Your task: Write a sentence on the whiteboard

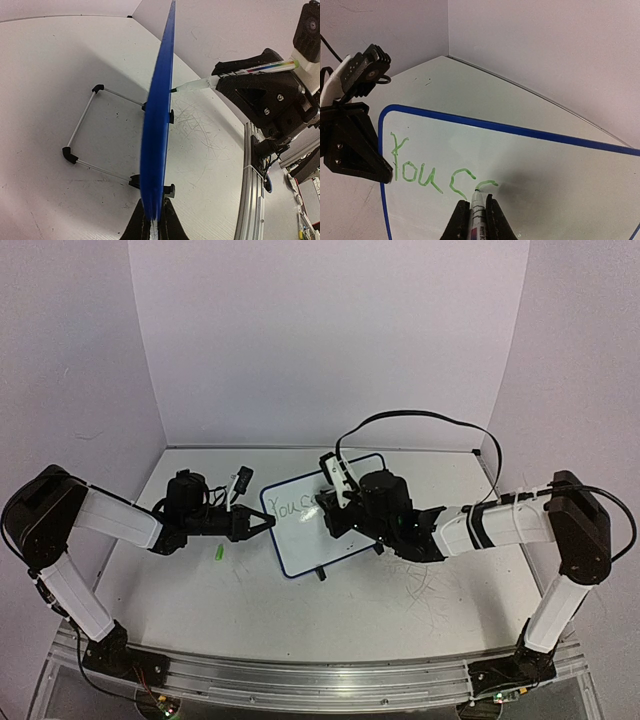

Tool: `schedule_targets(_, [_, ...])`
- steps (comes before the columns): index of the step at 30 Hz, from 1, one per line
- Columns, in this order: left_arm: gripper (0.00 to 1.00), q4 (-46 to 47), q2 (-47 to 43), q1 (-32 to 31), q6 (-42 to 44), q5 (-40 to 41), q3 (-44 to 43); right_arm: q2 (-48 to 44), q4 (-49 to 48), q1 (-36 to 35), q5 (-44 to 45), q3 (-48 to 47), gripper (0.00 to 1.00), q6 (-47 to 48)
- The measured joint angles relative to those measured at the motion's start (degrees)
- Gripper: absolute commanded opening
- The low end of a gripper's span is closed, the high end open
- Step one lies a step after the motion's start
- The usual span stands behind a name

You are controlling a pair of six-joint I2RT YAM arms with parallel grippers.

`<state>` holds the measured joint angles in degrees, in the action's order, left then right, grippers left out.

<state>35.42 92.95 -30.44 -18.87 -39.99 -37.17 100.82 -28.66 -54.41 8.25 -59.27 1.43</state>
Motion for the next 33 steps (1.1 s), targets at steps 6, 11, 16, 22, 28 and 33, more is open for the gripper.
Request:
schedule_targets(6, [0.00,-0.02,0.00,0.00,0.00,0.04,0.00,0.00,0.02,-0.01,0.20,0.14,0.00,0.00])
schedule_targets(11, [0.00,-0.02,0.00,0.00,0.00,0.04,0.00,-0.02,0.03,-0.12,0.58,0.14,0.00,0.02])
schedule_targets(16, [0.00,-0.02,0.00,0.00,0.00,0.04,0.00,-0.02,0.10,-0.22,0.92,0.14,0.00,0.02])
schedule_targets(22, [0.00,-0.02,0.00,0.00,0.01,0.04,0.00,-0.18,0.29,-0.26,1.41,0.29,0.00,0.06])
schedule_targets(28, [0.00,-0.02,0.00,0.00,0.02,0.02,0.00,-0.45,0.65,-0.26,2.36,0.46,0.00,0.24])
schedule_targets(33, [0.00,-0.02,0.00,0.00,0.02,0.02,0.00,-0.48,0.68,-0.26,2.79,0.46,0.00,0.28])
